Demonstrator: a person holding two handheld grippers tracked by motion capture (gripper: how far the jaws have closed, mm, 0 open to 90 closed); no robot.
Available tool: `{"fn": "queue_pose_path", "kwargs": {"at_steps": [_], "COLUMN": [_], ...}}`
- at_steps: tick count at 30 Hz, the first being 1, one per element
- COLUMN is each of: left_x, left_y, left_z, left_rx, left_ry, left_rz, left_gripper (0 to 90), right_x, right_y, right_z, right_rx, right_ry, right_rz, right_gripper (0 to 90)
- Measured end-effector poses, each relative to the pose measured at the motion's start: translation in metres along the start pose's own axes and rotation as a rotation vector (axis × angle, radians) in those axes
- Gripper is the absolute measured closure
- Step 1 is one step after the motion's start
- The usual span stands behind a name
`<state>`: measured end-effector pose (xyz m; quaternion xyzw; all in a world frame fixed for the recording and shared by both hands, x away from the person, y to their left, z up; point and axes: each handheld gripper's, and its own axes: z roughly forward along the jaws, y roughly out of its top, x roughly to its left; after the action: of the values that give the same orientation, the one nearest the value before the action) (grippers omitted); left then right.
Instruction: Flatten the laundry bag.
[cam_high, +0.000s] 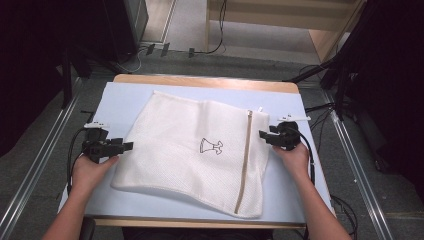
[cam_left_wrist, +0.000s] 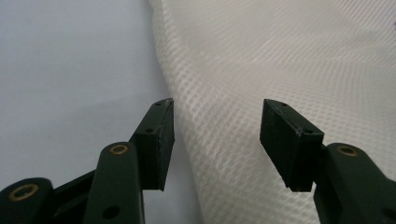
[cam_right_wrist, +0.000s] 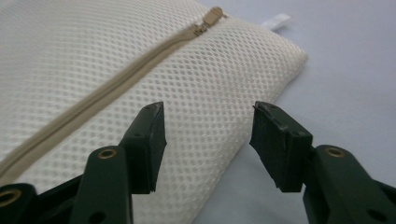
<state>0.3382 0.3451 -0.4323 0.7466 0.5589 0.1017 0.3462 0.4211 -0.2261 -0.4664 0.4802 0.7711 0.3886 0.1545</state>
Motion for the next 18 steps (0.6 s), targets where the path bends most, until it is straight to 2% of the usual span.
{"fn": "queue_pose_path", "kwargs": {"at_steps": [1, 3, 4, 5, 6, 8, 9, 11, 13, 14, 16, 18], "left_x": [0.002, 0.006, 0.007, 0.008, 0.007, 0.004, 0.003, -0.001, -0.002, -0.003, -0.003, -0.001], "left_y": [-0.002, -0.005, -0.006, -0.007, -0.008, -0.01, -0.011, -0.012, -0.012, -0.012, -0.01, -0.008], "left_z": [0.001, 0.006, 0.008, 0.01, 0.011, 0.013, 0.013, 0.014, 0.015, 0.015, 0.017, 0.02], "left_rx": [0.013, 0.035, 0.049, 0.057, 0.038, 0.024, 0.022, 0.019, 0.037, 0.044, 0.073, 0.083], "left_ry": [-0.003, -0.002, -0.006, -0.012, -0.013, -0.022, -0.033, -0.003, -0.02, -0.021, -0.048, -0.066], "left_rz": [-0.007, -0.03, -0.037, -0.042, -0.041, -0.055, -0.054, -0.04, -0.049, -0.046, -0.035, -0.043], "left_gripper": [45.7, 44.7, 44.3, 44.2, 43.5, 41.8, 44.9, 51.4, 64.3, 66.3, 78.9, 85.3], "right_x": [-0.002, -0.005, -0.007, -0.007, -0.007, -0.002, 0.0, 0.0, 0.0, 0.0, 0.002, 0.006], "right_y": [0.002, 0.001, 0.001, 0.001, 0.002, 0.002, 0.002, 0.001, 0.0, 0.0, 0.001, 0.001], "right_z": [0.003, 0.009, 0.012, 0.017, 0.021, 0.021, 0.021, 0.021, 0.02, 0.019, 0.019, 0.02], "right_rx": [0.017, -0.014, -0.011, 0.02, 0.048, 0.049, 0.053, 0.048, 0.043, 0.047, 0.053, 0.059], "right_ry": [-0.003, -0.01, -0.005, 0.01, 0.016, -0.011, -0.025, -0.033, -0.044, -0.041, -0.05, -0.071], "right_rz": [0.005, 0.007, 0.014, 0.019, 0.015, -0.031, -0.052, -0.057, -0.032, -0.029, -0.041, -0.066], "right_gripper": [45.7, 47.4, 47.8, 47.9, 47.3, 56.5, 61.4, 69.3, 79.6, 83.1, 89.2, 90.0]}}
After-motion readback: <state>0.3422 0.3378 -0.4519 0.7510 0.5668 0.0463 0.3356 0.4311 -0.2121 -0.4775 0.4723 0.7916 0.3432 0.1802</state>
